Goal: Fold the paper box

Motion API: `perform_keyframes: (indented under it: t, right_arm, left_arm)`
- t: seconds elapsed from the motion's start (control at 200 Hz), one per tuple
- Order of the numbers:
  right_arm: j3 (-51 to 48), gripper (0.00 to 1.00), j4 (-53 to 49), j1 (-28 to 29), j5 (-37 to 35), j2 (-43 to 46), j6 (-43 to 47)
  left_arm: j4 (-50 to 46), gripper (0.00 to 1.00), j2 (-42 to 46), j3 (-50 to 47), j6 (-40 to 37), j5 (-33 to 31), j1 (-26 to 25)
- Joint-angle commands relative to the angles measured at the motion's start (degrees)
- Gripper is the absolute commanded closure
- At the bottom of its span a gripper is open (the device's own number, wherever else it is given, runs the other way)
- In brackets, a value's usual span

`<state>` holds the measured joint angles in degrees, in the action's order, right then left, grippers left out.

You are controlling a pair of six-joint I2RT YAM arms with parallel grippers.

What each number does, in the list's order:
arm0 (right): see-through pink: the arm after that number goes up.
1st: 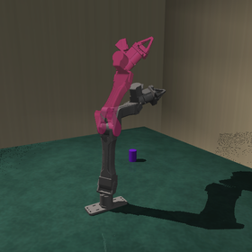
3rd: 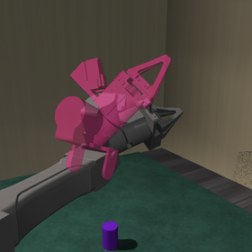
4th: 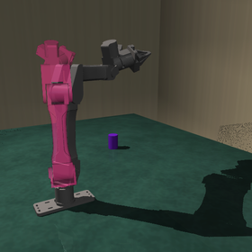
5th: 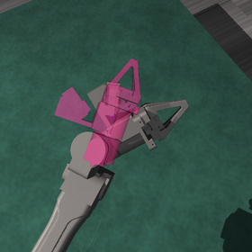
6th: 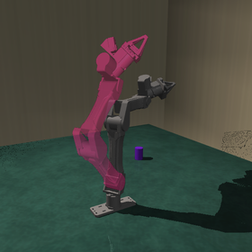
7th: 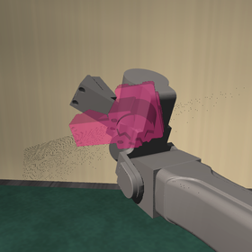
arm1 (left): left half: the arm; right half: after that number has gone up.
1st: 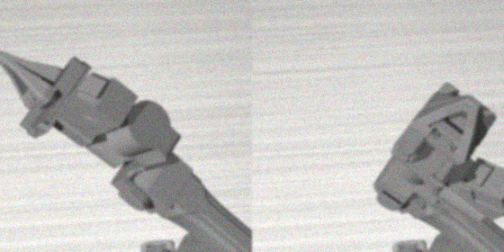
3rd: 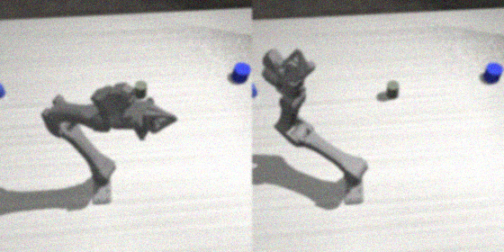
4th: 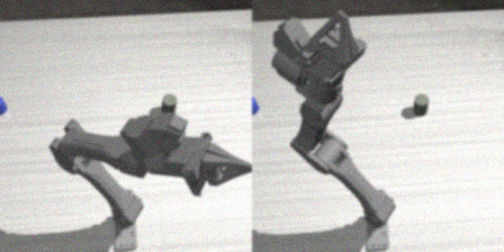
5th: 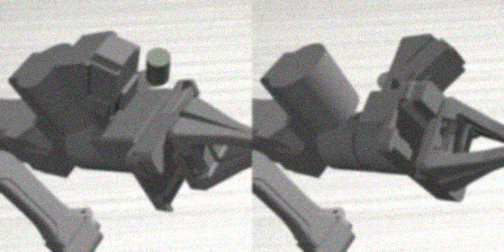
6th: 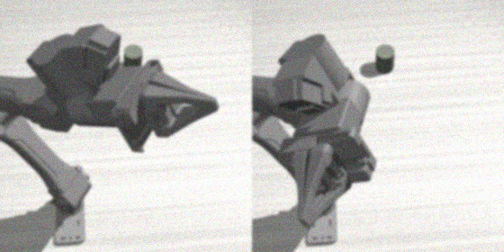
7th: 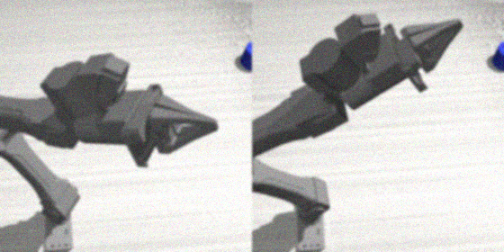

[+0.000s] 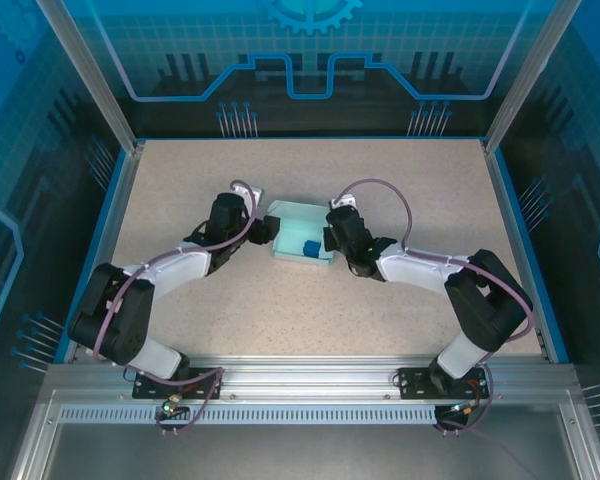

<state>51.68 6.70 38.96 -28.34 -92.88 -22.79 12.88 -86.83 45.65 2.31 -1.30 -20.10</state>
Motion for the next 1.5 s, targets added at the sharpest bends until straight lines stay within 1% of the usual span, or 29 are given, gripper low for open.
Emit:
perform_keyframes:
  t: [0.0,0.08,0.13,0.23,0.385,0.46,0.545,0.65,0.755,0.91,1.015,1.101,1.191,1.286,1.351,1.496]
  right_arm:
    - [1.7,1.00,-3.7,-1.2,2.8,0.3,2.6]
    - [2.3,1.00,-4.2,-1.8,3.6,0.0,3.2]
    - [2.8,1.00,-4.7,-2.1,4.1,-0.2,3.8]
    - [3.9,0.99,-5.8,-2.6,4.9,-0.5,5.0]
    - [5.4,0.95,-7.6,-3.6,6.0,-0.5,6.0]
    - [6.1,0.91,-9.1,-4.0,6.4,-0.1,6.3]
    - [6.6,0.84,-10.9,-4.4,6.8,0.6,6.5]
    - [6.4,0.76,-12.8,-5.0,7.4,2.1,6.5]
    - [5.8,0.67,-15.0,-5.8,8.2,4.3,6.4]
    - [2.8,0.59,-18.3,-7.5,9.3,9.0,5.8]
    - [-0.1,0.54,-19.9,-8.8,11.7,12.9,4.7]
    - [-2.1,0.52,-20.1,-10.7,15.9,14.2,3.2]
    - [-2.6,0.51,-19.1,-12.6,19.9,12.5,3.3]
    - [-1.6,0.51,-18.0,-15.1,25.7,8.6,4.6]
    - [1.2,0.50,-17.3,-16.5,28.7,6.0,5.5]
    - [6.4,0.50,-18.2,-19.9,38.1,-0.5,8.9]
  left_arm:
    - [-3.4,0.27,-2.2,4.3,-4.0,5.9,0.4]
    - [-4.6,0.30,-3.7,5.8,-4.5,7.8,0.5]
    - [-4.8,0.34,-4.5,6.4,-4.7,7.8,0.4]
    - [-6.0,0.45,-5.9,8.2,-5.3,8.5,0.6]
    - [-7.2,0.61,-7.5,10.0,-5.1,9.6,0.6]
    - [-7.0,0.67,-7.6,9.9,-4.9,10.4,0.6]
    - [-6.6,0.74,-7.5,9.6,-4.6,10.8,0.6]
    - [-7.1,0.79,-7.4,9.6,-4.5,11.1,0.6]
    - [-7.9,0.82,-7.2,9.9,-4.8,11.3,0.6]
    - [-8.7,0.86,-7.0,9.9,-5.2,12.0,0.6]
    - [-9.3,0.88,-6.9,10.0,-5.4,12.2,0.6]
    - [-9.4,0.88,-7.0,10.0,-5.3,12.8,0.6]
    - [-9.4,0.88,-7.3,10.2,-5.2,13.2,0.6]
    - [-9.6,0.88,-7.5,10.5,-5.4,13.5,0.6]
    - [-9.9,0.88,-7.7,10.6,-5.5,13.8,0.6]
    - [-12.2,0.89,-7.5,11.4,-6.8,14.7,0.5]
